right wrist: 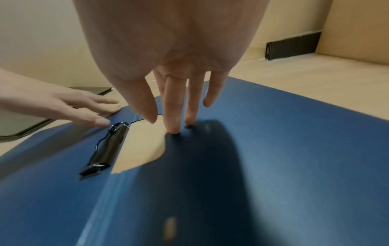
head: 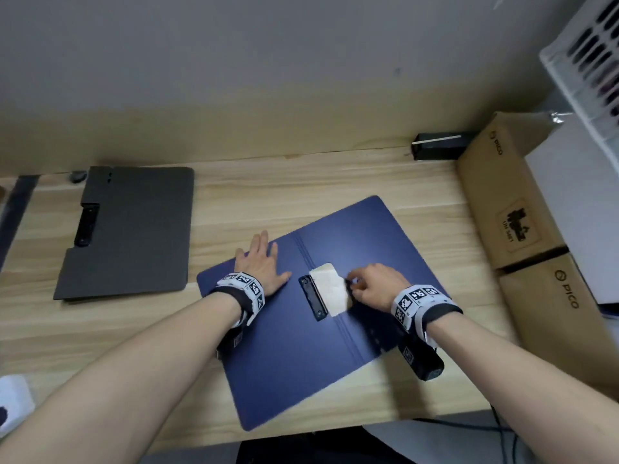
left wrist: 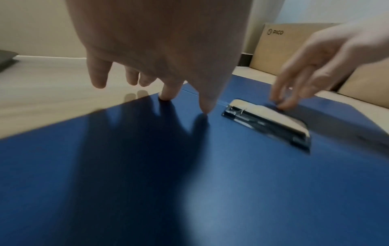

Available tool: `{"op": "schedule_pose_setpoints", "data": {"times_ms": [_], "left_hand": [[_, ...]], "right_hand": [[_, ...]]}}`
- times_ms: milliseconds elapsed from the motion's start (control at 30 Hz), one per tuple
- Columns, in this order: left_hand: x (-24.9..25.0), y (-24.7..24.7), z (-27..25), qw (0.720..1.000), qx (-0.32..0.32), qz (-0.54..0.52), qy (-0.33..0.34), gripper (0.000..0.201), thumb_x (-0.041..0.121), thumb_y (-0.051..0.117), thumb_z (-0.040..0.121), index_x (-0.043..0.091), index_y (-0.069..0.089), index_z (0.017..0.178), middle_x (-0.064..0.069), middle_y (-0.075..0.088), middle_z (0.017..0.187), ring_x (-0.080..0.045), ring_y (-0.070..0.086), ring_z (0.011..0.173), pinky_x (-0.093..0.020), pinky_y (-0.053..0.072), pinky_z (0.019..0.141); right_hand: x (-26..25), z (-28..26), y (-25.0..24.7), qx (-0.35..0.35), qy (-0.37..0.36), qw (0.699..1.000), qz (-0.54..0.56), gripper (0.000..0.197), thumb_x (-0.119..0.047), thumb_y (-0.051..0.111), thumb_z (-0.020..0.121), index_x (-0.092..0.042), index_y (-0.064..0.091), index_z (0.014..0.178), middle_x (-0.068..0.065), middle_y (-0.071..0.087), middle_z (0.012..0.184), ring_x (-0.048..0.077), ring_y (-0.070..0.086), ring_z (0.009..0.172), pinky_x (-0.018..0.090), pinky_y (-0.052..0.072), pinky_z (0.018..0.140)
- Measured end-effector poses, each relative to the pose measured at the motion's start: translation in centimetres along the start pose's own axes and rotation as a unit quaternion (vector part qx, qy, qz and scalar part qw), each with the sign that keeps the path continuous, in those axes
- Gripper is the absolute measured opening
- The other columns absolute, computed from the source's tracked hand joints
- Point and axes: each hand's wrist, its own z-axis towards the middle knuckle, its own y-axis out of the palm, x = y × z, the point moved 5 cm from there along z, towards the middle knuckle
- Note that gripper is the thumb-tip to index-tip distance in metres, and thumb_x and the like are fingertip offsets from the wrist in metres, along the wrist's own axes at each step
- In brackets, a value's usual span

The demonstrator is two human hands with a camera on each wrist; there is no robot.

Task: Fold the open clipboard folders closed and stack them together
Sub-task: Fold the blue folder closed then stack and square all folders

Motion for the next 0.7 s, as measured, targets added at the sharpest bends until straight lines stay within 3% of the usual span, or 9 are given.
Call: {"op": "schedule_pose_setpoints", "data": {"times_ms": [133, 200, 267, 367, 433, 600, 667, 700], "left_hand": [[1.0, 0.2, 1.6, 0.999, -0.022, -0.044, -0.015, 0.090, 0.066, 0.039, 0.092, 0.020, -0.002, 0.158, -0.009, -0.016, 0.165, -0.029, -0.009, 0.152, -0.066, 0.022, 0.110], [1.7, 0.3, 2.0, 0.996, -0.030, -0.087, -0.014, 0.086, 0.062, 0.042, 0.094, 0.025, -0.003, 0.158, -0.008, -0.017, 0.165, -0.030, -0.011, 0.152, -0.069, 0.025, 0.107], [2.3, 0.3, 2.1, 0.989, -0.020, -0.144, 0.002, 0.082, 0.056, 0.048, 0.095, 0.027, 0.003, 0.158, -0.007, -0.014, 0.165, -0.029, -0.011, 0.152, -0.069, 0.021, 0.109], [2.3, 0.2, 1.4, 0.966, 0.043, -0.252, 0.031, 0.074, 0.041, 0.056, 0.094, 0.022, 0.020, 0.156, -0.008, -0.001, 0.166, -0.027, 0.001, 0.153, -0.058, 0.015, 0.119], [1.9, 0.2, 0.1, 0.954, 0.087, -0.284, 0.042, 0.066, 0.032, 0.055, 0.095, 0.017, 0.030, 0.154, -0.007, 0.009, 0.165, -0.026, 0.010, 0.152, -0.045, 0.021, 0.121], [0.8, 1.1, -3.4, 0.959, 0.113, -0.260, 0.023, 0.055, 0.023, 0.050, 0.094, 0.015, 0.039, 0.148, -0.007, 0.025, 0.161, -0.025, 0.021, 0.148, -0.040, 0.032, 0.115], [0.7, 1.3, -4.2, 0.963, 0.114, -0.242, 0.018, 0.055, 0.023, 0.050, 0.094, 0.014, 0.039, 0.147, -0.008, 0.025, 0.161, -0.025, 0.022, 0.148, -0.040, 0.033, 0.114], [0.8, 1.3, -4.5, 0.967, 0.108, -0.232, 0.011, 0.056, 0.024, 0.049, 0.094, 0.014, 0.038, 0.148, -0.008, 0.024, 0.161, -0.025, 0.021, 0.148, -0.041, 0.033, 0.114]], "right_hand": [[-0.5, -0.5, 1.5, -0.017, -0.052, 0.998, 0.024, 0.039, -0.031, 0.058, 0.082, -0.035, 0.056, 0.122, 0.000, 0.065, 0.113, 0.026, 0.058, 0.110, 0.038, 0.051, 0.085], [-0.6, -0.1, 1.7, -0.001, -0.073, 0.997, 0.023, 0.058, -0.032, 0.065, 0.082, -0.032, 0.045, 0.136, 0.003, 0.053, 0.133, 0.026, 0.048, 0.126, 0.040, 0.047, 0.097], [-0.5, 0.5, 2.0, -0.001, -0.099, 0.995, -0.015, 0.080, -0.035, 0.074, 0.077, -0.025, 0.034, 0.146, 0.003, 0.027, 0.158, 0.024, 0.028, 0.144, 0.041, 0.037, 0.111], [0.0, 1.8, 2.3, -0.019, -0.096, 0.992, -0.085, 0.101, -0.042, 0.080, 0.071, -0.024, 0.022, 0.151, 0.003, 0.002, 0.165, 0.024, 0.007, 0.152, 0.043, 0.027, 0.118], [0.4, 2.3, 2.2, -0.028, -0.081, 0.991, -0.106, 0.111, -0.046, 0.082, 0.069, -0.024, 0.014, 0.154, 0.001, -0.004, 0.166, 0.024, 0.002, 0.153, 0.043, 0.025, 0.119], [0.5, 3.1, 1.2, -0.017, -0.044, 0.989, -0.139, 0.126, -0.058, 0.084, 0.058, -0.026, 0.009, 0.154, -0.001, -0.002, 0.166, 0.022, 0.003, 0.152, 0.045, 0.023, 0.118], [0.0, 3.2, 0.6, -0.003, -0.026, 0.985, -0.171, 0.124, -0.064, 0.081, 0.056, -0.019, 0.018, 0.152, 0.007, 0.012, 0.163, 0.026, 0.019, 0.149, 0.043, 0.029, 0.115], [-0.3, 3.1, 0.2, 0.008, -0.015, 0.981, -0.194, 0.118, -0.068, 0.079, 0.055, -0.015, 0.027, 0.147, 0.012, 0.027, 0.156, 0.028, 0.033, 0.141, 0.042, 0.035, 0.109]]}}
